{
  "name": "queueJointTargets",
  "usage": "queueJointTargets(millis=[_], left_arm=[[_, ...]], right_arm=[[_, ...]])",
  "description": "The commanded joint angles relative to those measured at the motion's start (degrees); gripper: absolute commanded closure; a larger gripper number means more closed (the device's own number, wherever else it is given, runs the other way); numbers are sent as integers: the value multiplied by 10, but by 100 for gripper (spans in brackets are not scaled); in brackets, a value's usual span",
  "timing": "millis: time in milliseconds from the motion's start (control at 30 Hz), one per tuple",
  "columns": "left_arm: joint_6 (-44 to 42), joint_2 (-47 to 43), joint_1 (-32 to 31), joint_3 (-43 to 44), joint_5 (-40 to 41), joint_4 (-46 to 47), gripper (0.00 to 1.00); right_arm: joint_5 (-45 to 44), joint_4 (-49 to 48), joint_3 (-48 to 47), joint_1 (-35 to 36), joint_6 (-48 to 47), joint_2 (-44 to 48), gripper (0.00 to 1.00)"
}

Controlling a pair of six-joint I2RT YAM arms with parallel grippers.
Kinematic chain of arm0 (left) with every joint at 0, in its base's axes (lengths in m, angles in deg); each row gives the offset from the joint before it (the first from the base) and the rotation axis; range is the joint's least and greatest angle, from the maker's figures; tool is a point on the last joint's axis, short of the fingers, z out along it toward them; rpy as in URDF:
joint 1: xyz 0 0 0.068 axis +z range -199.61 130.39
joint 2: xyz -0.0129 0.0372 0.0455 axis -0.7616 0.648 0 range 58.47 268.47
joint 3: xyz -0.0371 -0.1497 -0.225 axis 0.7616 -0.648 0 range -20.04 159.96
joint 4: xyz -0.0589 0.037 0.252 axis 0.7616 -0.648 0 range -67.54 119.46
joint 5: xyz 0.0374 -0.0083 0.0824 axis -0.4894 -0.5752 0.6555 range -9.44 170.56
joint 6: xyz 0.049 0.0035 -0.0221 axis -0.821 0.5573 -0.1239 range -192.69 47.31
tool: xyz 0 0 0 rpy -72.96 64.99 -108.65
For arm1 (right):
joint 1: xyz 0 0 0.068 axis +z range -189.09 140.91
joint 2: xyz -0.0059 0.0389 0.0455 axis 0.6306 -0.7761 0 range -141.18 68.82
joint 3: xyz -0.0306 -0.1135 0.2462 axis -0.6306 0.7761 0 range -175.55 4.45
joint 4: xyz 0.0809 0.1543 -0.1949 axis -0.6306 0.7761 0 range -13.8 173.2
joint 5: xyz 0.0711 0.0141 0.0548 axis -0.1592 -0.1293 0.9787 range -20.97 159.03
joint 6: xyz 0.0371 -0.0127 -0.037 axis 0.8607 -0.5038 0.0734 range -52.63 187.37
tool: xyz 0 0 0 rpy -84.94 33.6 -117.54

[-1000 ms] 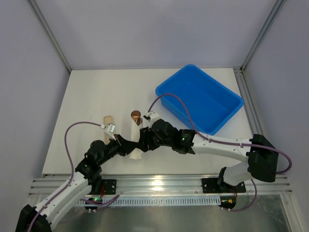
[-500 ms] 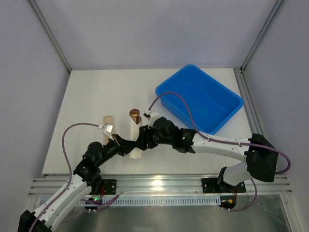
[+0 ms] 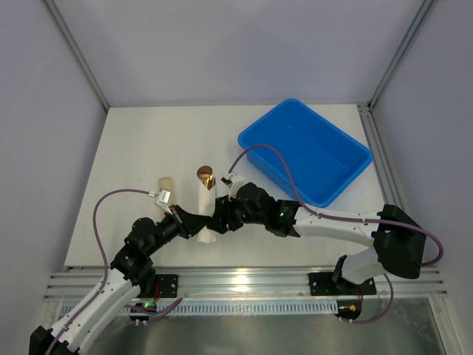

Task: Place the utensils on the paper napkin and roll it up
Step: Roll the napkin.

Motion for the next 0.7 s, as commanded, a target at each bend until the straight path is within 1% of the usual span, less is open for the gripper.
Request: queueJointTargets(millis=[0,200,300,467,667], left_arm=[[11,-9,-2,31,-12,39,100],[15,-19,-2,30,-17,39,100],[18,-30,-2,30,-17,33,100],[22,-47,-2,29,-23,27,100],[25,-50,-2,30,-26,24,100]], right_arm=[[9,-47,5,-2,-2,14,45],[20,-78,11,-4,-11,10,45],[42,-108,24,-12,-9,11,44],[51,-132,42,-24,-20,22,44],[60,-141,52,-43,-31,40,44]])
